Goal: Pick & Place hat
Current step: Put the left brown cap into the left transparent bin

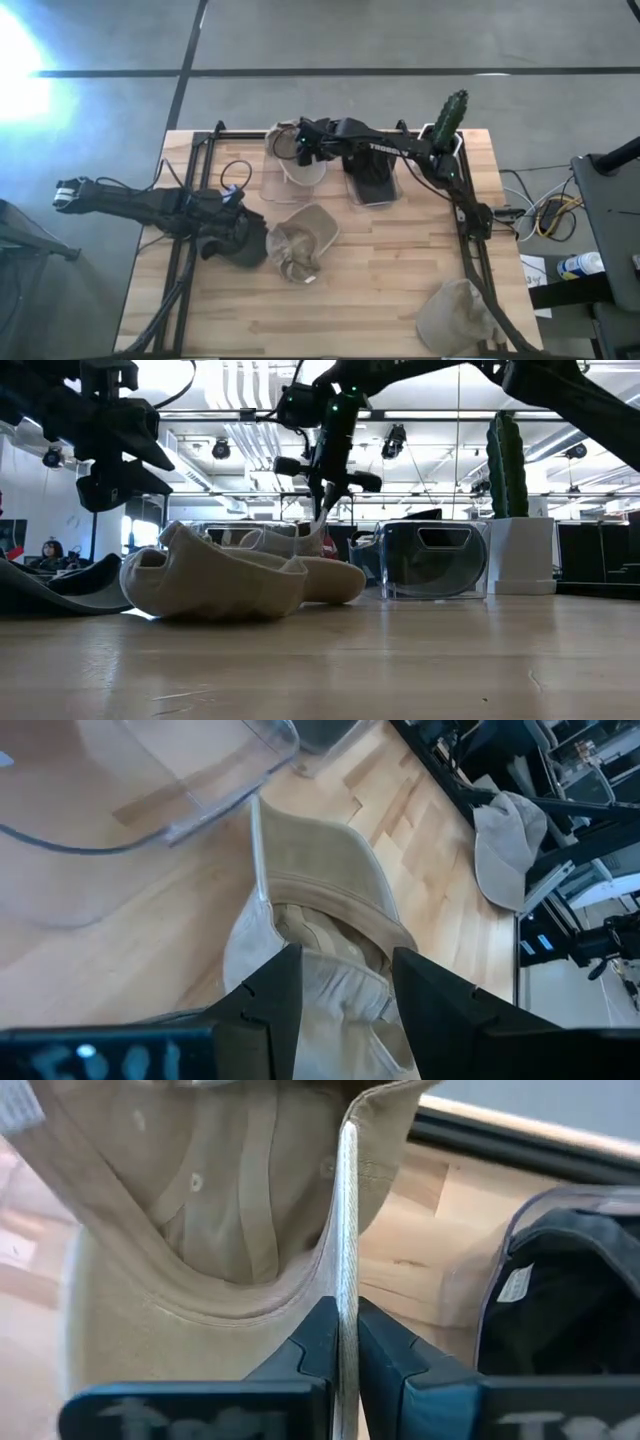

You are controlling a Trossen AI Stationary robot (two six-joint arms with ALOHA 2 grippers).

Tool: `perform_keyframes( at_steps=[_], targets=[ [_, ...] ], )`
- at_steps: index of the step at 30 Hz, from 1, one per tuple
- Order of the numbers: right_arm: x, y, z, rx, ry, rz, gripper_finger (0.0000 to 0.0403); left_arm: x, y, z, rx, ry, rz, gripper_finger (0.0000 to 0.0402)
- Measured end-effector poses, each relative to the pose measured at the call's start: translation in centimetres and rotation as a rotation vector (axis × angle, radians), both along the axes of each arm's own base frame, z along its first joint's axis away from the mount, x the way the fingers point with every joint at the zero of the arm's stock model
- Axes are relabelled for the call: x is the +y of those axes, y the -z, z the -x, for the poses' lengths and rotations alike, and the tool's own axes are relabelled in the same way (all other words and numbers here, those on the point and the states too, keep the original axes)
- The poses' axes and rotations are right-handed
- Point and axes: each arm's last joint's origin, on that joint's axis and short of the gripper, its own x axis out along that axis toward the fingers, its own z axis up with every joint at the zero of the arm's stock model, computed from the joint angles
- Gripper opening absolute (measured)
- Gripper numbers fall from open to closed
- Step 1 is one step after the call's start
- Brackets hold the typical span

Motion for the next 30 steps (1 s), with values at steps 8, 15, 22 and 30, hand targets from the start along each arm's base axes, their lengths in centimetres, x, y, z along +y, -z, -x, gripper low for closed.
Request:
perform_keyframes(
  at_steps=[8, 15, 22, 30],
  targets=[
    [-0.5, -0.2, 0.3, -0.078, 0.065, -0.127, 0.0023, 0.1, 0.0, 0.0, -0.005, -0.041, -0.023, 0.0149],
    [0.9, -2.7, 0.9, -0.145, 0.013, -0.182, 0.0023, 0.2, -0.1, 0.0, -0.010, -0.065, -0.035, 0.0149],
    [2.1, -5.0, 1.1, -0.231, 0.048, -0.189, 0.0024, 0.4, 1.0, 0.1, 0.046, -0.127, -0.075, 0.0149],
    [4.1, -4.2, 0.3, -0.214, 0.029, -0.208, 0.0024, 0.4, 2.4, 0.8, 0.214, -0.136, -0.024, 0.0149]
  ],
)
